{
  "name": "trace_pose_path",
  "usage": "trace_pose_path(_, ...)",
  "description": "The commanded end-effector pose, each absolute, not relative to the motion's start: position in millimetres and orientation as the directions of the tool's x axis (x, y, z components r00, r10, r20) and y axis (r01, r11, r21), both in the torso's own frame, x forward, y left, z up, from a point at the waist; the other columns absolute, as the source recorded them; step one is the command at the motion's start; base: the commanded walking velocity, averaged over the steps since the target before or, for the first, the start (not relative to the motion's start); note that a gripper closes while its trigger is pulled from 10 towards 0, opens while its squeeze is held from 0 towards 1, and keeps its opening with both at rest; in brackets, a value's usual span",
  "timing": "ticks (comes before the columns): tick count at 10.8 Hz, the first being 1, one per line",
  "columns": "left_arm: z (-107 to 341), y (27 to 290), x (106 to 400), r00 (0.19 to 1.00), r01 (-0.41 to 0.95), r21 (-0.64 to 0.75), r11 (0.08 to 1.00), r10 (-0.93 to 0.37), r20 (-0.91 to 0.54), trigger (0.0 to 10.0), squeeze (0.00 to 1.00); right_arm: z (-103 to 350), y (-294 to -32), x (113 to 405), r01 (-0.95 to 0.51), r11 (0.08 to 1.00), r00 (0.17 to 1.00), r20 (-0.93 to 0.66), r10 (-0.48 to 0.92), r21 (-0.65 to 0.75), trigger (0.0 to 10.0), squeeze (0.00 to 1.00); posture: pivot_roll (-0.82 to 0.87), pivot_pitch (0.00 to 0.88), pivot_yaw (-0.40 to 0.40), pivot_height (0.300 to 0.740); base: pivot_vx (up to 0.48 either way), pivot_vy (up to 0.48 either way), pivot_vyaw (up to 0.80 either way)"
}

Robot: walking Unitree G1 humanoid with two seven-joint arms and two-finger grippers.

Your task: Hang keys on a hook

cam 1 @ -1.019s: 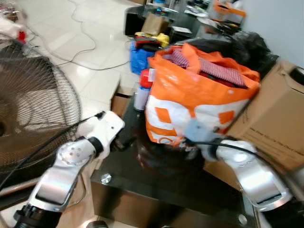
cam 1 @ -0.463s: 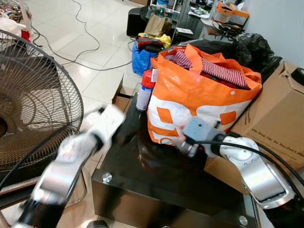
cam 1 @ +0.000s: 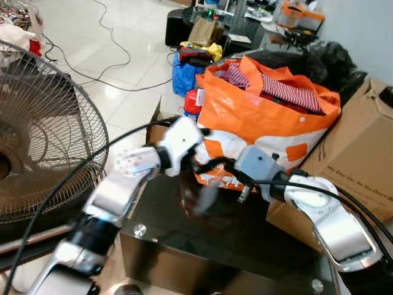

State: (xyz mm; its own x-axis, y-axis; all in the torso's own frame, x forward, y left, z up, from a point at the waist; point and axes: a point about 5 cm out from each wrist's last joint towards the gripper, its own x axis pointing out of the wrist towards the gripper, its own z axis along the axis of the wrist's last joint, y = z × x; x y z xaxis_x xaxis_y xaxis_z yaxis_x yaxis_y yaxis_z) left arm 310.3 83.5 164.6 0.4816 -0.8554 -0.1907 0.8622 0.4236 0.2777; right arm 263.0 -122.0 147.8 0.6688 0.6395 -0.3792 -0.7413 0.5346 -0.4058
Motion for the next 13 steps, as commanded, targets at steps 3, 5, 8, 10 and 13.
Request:
trace_pose_path(3, 159, 74, 322, 0.411, 0.892, 0.310, 0.330, -0.877, -0.247, 10.0, 0.00, 151, -124, 255, -0.739, 0.570, 0.671, -0.330, 0.664, -0.358, 0.0, 0.00, -0.01, 0.000, -0.086, 0.740, 0.000, 0.000, 0.00)
trace_pose_path(5, 156, 70, 320, 0.351, 0.917, 0.289, 0.273, -0.898, -0.264, 10.0, 0.00, 148, -125, 249, -0.734, 0.584, 0.678, -0.324, 0.660, -0.346, 0.0, 0.00, -0.02, 0.000, -0.054, 0.740, 0.000, 0.000, 0.00)
trace_pose_path(8, 145, 66, 312, 0.235, 0.959, 0.222, 0.175, -0.929, -0.285, 0.0, 0.00, 148, -123, 243, -0.724, 0.604, 0.688, -0.307, 0.657, -0.333, 0.0, 0.00, -0.03, 0.000, -0.028, 0.740, 0.000, 0.000, 0.00)
trace_pose_path(10, 142, 67, 308, 0.194, 0.972, 0.189, 0.142, -0.935, -0.297, 0.0, 0.00, 149, -122, 243, -0.729, 0.601, 0.683, -0.298, 0.667, -0.327, 0.0, 0.00, -0.02, 0.000, -0.037, 0.740, 0.000, 0.000, 0.00)
trace_pose_path(13, 136, 75, 306, 0.182, 0.977, 0.167, 0.133, -0.927, -0.328, 0.0, 0.00, 154, -121, 247, -0.727, 0.608, 0.685, -0.268, 0.678, -0.319, 0.0, 0.00, -0.02, 0.000, -0.043, 0.740, 0.000, 0.000, 0.00)
